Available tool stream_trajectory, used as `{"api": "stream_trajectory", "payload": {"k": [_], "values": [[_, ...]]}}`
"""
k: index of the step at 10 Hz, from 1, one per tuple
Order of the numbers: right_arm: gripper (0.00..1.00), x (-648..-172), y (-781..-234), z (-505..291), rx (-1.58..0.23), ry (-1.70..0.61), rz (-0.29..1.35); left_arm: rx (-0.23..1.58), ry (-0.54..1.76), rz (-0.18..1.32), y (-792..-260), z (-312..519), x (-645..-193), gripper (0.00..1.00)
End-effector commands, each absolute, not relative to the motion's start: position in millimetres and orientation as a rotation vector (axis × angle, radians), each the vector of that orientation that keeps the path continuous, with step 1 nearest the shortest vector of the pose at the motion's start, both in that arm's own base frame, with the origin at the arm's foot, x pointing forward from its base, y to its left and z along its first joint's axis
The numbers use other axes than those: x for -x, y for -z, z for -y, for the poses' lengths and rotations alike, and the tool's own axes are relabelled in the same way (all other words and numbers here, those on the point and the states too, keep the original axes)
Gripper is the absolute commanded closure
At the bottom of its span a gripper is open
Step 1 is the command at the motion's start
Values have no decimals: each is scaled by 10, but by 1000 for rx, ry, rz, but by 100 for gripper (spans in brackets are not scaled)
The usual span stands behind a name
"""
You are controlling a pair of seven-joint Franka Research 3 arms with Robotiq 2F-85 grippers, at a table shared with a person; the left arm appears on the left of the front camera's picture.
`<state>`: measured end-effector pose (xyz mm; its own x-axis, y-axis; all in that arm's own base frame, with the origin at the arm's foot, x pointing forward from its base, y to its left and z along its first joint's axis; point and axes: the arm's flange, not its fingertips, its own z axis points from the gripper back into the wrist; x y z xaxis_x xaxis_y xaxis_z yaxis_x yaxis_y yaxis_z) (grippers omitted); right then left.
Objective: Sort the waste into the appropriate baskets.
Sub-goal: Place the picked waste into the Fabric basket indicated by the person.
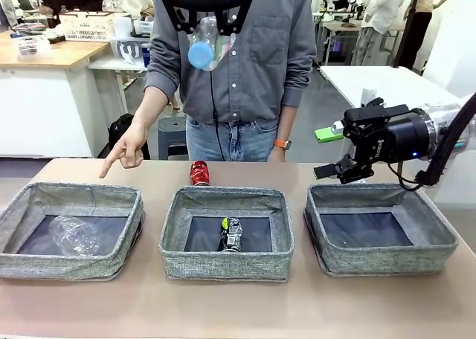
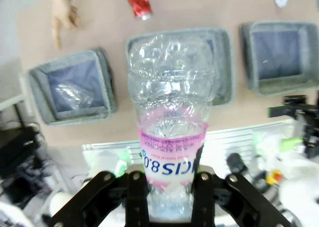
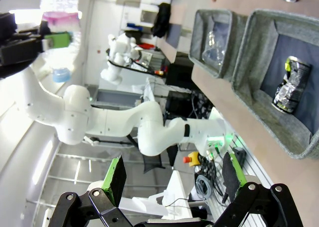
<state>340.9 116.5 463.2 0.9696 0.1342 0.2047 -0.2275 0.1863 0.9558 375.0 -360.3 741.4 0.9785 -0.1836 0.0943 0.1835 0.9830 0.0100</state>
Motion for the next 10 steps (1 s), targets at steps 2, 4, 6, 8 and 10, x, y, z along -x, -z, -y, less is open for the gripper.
{"api": "stream_trajectory", "payload": {"k": [2, 4, 6, 8, 10], "values": [[0, -3403, -4640, -1153, -1355, -269, 80, -16, 178, 88, -6634, 2730, -3359, 79], [0, -3403, -4640, -1153, -1355, -269, 80, 6, 112, 54, -6132, 2315, -3247, 79], [0, -3403, -4640, -1153, -1355, -269, 80, 72, 33, 78, -5585, 1896, -3275, 79], [0, -3403, -4640, -1153, -1355, -269, 80, 76, -135, 116, -5266, 1527, -3395, 79], [0, -3403, -4640, -1153, -1355, -269, 80, 56, -63, 78, -5298, 1613, -3395, 79]]}}
